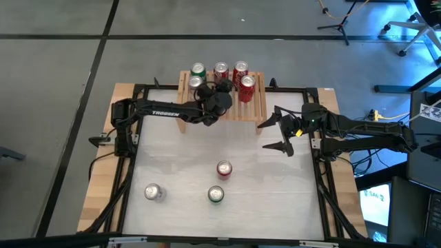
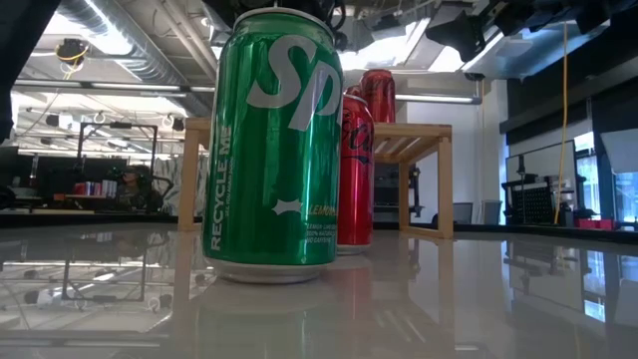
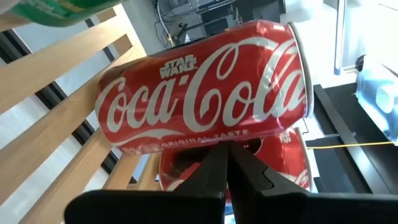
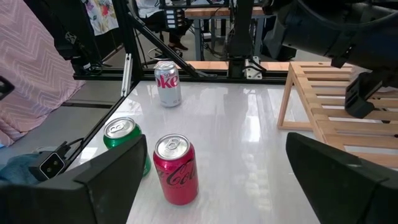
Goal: Place canned beverage on shelf
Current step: Put the red/white soda can on the shelf, then put the red/black soda can on the shelf aligned with the red/white soda can
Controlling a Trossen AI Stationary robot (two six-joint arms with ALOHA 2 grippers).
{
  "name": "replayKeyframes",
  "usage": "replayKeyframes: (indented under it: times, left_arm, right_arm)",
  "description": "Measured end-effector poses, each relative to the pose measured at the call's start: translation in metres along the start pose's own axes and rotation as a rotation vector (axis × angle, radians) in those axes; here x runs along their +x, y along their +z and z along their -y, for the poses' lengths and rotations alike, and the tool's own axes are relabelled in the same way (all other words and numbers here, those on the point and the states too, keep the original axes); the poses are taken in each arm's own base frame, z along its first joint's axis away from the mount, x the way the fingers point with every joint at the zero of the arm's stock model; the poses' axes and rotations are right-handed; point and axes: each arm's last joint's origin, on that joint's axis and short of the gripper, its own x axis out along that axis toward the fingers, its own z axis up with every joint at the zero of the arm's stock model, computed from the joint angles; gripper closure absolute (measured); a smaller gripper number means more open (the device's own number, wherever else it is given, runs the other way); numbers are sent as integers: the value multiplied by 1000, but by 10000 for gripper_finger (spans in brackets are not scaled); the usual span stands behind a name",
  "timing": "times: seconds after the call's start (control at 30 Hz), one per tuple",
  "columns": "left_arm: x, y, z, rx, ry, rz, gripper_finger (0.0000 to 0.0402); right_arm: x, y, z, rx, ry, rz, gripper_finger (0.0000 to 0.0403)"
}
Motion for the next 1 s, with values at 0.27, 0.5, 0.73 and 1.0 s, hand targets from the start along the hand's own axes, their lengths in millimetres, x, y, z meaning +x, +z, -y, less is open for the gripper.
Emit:
replayKeyframes:
  times: [0.27,0.5,0.73,1.0]
  left_arm:
    - [5,3,0,-2,3,14,401]
    - [5,3,0,-2,3,10,401]
    - [4,1,0,-1,5,-31,401]
    - [-12,-8,-1,17,-5,-71,401]
  right_arm:
    - [0,0,0,0,0,0,24]
    - [0,0,0,0,0,0,24]
    - [0,0,0,0,0,0,24]
    - [0,0,0,0,0,0,24]
